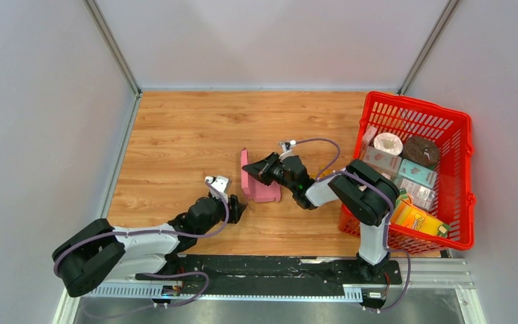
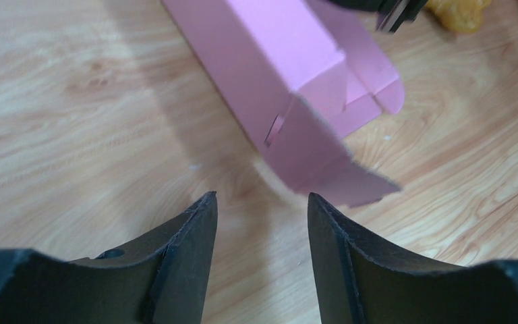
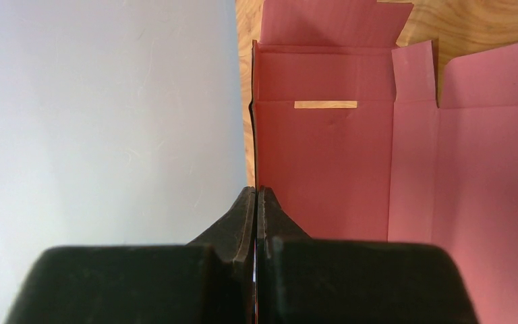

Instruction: Fold the paper box

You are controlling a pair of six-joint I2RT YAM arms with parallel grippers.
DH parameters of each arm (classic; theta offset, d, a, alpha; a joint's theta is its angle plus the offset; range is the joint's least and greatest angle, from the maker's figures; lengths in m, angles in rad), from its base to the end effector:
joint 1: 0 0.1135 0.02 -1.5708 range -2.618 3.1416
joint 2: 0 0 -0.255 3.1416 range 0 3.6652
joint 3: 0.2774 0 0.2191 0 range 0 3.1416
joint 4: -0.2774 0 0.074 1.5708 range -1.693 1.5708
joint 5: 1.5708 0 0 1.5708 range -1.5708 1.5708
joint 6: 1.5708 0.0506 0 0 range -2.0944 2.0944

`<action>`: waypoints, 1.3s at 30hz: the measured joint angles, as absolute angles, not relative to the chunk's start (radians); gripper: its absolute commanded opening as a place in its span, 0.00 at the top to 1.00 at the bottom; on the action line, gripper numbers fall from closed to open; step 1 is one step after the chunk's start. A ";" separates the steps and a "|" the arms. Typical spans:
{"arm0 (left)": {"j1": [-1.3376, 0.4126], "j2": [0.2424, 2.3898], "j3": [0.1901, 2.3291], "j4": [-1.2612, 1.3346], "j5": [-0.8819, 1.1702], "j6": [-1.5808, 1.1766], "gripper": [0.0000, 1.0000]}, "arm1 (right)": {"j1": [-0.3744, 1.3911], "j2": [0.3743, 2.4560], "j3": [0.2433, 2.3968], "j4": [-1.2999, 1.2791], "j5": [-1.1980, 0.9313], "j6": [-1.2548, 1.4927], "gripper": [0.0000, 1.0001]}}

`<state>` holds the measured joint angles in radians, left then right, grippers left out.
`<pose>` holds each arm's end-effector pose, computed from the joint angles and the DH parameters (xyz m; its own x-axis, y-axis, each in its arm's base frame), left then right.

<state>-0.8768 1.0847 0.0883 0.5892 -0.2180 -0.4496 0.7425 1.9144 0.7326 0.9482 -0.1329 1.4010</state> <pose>0.1229 -0.1306 0.1458 -0.4991 -0.0636 -0.8642 0.4514 0.8322 -0.3219 0.2623 0.2498 0.1526 -0.7830 0.6074 -0.1342 0.0388 0.2629 0.9640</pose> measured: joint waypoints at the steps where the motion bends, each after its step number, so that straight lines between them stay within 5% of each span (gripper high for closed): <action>1: -0.877 1.094 0.097 0.602 -0.216 -0.444 0.40 | 0.743 1.914 0.733 0.948 -0.133 1.403 1.00; 26: -0.902 1.317 0.154 0.884 -0.327 -0.402 0.39 | 0.780 1.911 0.733 0.920 -0.091 1.493 1.00; 39: -0.956 1.403 0.224 0.862 -0.548 -0.431 0.56 | 0.826 1.856 0.732 0.800 0.042 1.575 1.00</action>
<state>-0.9558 1.4029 0.2241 0.8623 -0.5484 -0.4309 0.8261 1.8561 0.7322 0.7998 0.0418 1.5753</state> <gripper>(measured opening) 0.482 0.007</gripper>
